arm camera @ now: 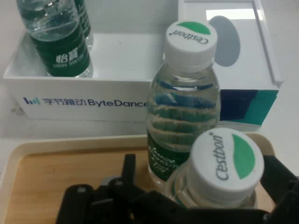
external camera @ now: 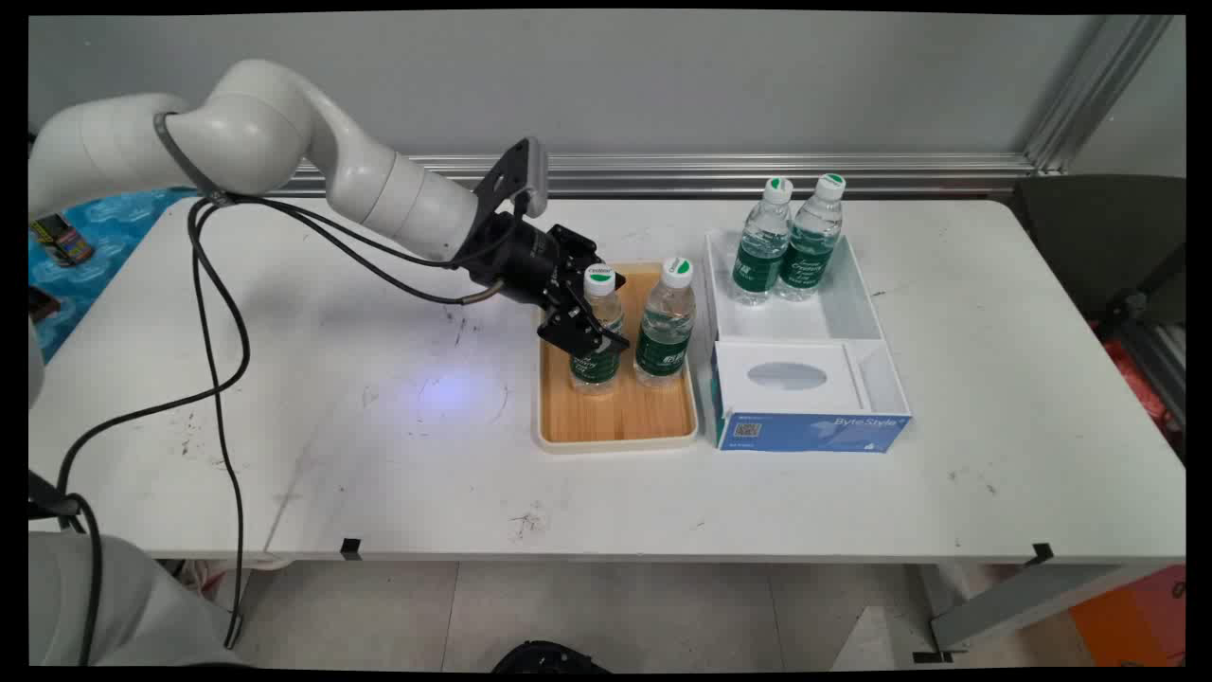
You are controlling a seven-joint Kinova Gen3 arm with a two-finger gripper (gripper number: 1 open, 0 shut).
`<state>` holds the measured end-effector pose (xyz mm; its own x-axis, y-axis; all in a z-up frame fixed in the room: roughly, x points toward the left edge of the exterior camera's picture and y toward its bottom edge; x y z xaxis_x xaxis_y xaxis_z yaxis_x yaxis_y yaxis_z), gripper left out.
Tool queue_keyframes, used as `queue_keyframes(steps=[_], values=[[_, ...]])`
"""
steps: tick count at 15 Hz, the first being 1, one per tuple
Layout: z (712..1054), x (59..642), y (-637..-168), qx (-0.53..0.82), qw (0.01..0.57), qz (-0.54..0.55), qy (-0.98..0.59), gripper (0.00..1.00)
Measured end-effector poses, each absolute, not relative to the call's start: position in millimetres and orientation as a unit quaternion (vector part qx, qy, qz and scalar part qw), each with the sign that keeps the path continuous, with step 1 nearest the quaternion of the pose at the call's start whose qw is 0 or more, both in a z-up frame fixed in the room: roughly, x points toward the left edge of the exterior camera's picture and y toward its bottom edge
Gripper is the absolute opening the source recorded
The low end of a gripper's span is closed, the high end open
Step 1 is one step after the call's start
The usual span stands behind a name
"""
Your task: Pick up the green bottle from the white box
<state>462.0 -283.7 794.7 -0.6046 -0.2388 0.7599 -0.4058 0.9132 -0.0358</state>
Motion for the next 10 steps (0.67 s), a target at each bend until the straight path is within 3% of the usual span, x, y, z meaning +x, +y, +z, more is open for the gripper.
queue_keyframes(steps=[10], values=[[823.6, 472.6, -281.0, 0.181, 0.403, 0.097, -0.892, 1.0]])
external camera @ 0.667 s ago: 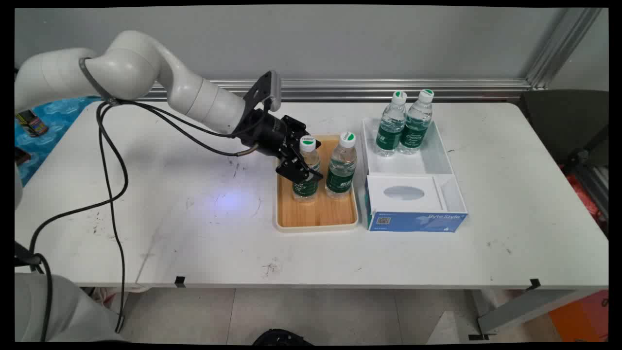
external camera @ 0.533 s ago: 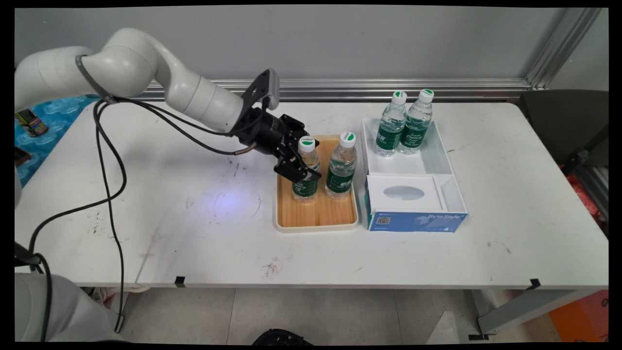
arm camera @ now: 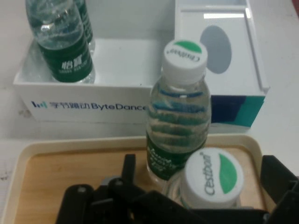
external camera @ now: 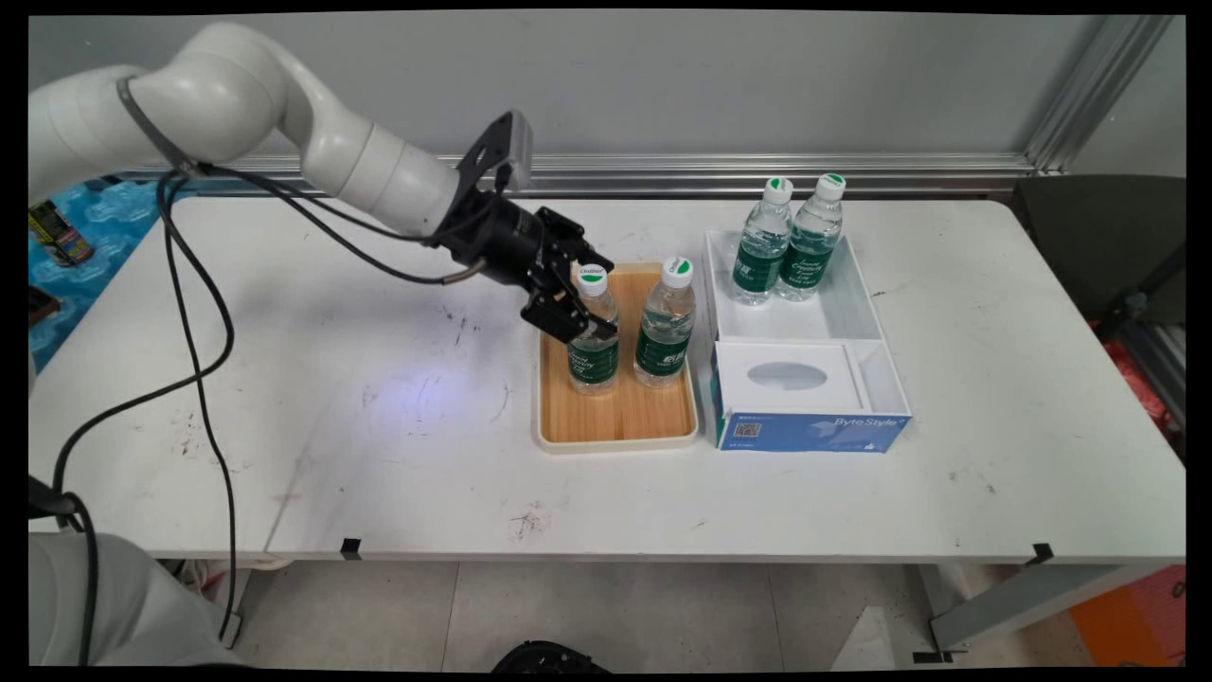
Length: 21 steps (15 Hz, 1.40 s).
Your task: Pick up the green bottle from the white box
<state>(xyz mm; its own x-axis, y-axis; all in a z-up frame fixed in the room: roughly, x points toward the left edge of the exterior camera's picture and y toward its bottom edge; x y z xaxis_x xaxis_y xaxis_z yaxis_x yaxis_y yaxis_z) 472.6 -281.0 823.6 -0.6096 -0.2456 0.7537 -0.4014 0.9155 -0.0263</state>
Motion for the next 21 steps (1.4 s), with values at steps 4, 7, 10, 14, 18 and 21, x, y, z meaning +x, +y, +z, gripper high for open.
queue_keyframes(steps=[4, 7, 10, 14, 18, 21], values=[[850.7, 466.7, -290.4, 0.179, 0.417, 0.097, -0.886, 1.0], [870.3, 457.1, -301.4, 0.176, 0.432, 0.102, -0.879, 1.0], [892.2, 441.3, -320.0, 0.174, 0.453, 0.114, -0.867, 1.0], [906.9, 421.4, -346.1, 0.178, 0.467, 0.133, -0.856, 1.0], [907.7, 397.4, -378.1, 0.177, 0.467, 0.155, -0.853, 1.0], [902.6, 383.3, -395.5, 0.176, 0.462, 0.163, -0.854, 1.0]])
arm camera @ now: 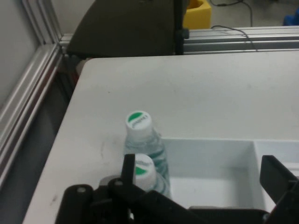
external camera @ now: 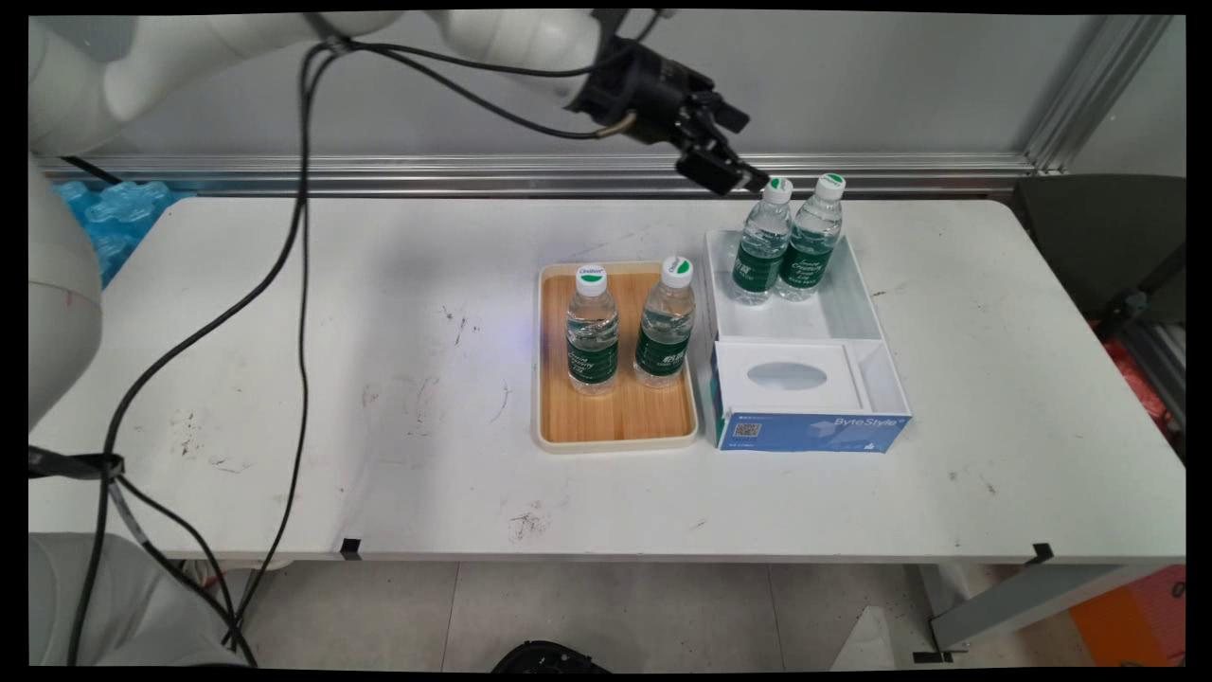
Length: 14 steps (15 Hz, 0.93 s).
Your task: Pick up the green bottle from the white box
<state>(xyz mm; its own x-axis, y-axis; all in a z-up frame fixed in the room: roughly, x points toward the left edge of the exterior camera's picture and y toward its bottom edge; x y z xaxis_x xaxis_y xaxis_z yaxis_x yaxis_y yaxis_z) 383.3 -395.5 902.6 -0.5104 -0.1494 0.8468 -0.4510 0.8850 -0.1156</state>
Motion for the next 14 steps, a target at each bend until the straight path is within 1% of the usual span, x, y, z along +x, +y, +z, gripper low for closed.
queue_keyframes(steps=[6, 14], values=[[883.9, 351.5, -431.9, 0.172, 0.446, 0.178, -0.86, 1.0], [858.9, 325.8, -460.9, 0.173, 0.421, 0.181, -0.872, 1.0]])
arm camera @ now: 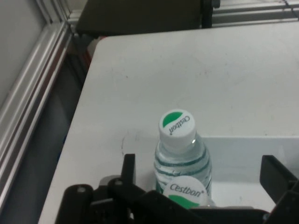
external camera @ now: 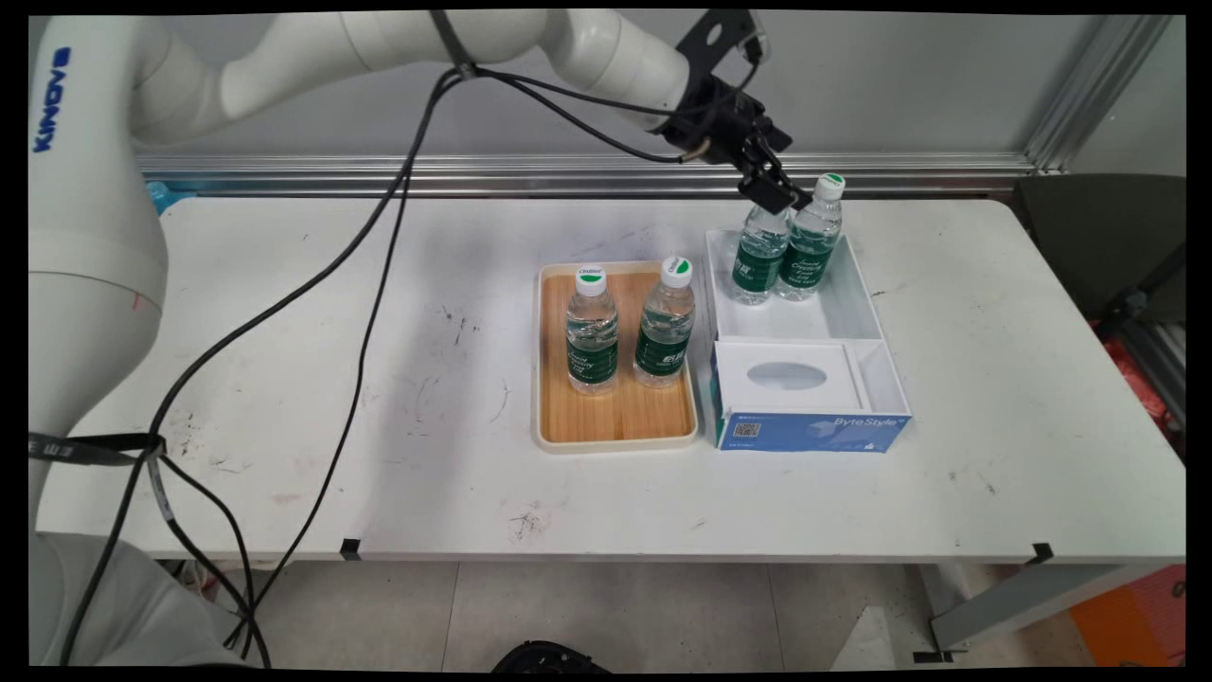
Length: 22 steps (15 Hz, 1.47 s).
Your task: Pick up the green bottle from the white box
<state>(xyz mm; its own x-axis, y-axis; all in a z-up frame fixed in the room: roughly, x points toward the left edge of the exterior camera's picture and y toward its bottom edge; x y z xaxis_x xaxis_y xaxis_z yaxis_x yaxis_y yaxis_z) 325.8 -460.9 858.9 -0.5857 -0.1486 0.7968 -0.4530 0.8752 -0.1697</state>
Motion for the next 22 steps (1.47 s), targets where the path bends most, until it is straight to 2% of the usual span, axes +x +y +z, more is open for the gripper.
queue_keyframes(steps=[8, 19, 20, 22], values=[[838.4, 314.4, -474.6, 0.176, 0.391, 0.177, -0.886, 1.0], [828.4, 315.0, -473.2, 0.19, 0.372, 0.17, -0.892, 1.0], [828.0, 315.1, -472.9, 0.191, 0.371, 0.169, -0.893, 0.0], [827.5, 315.7, -472.1, 0.194, 0.37, 0.168, -0.893, 0.0]])
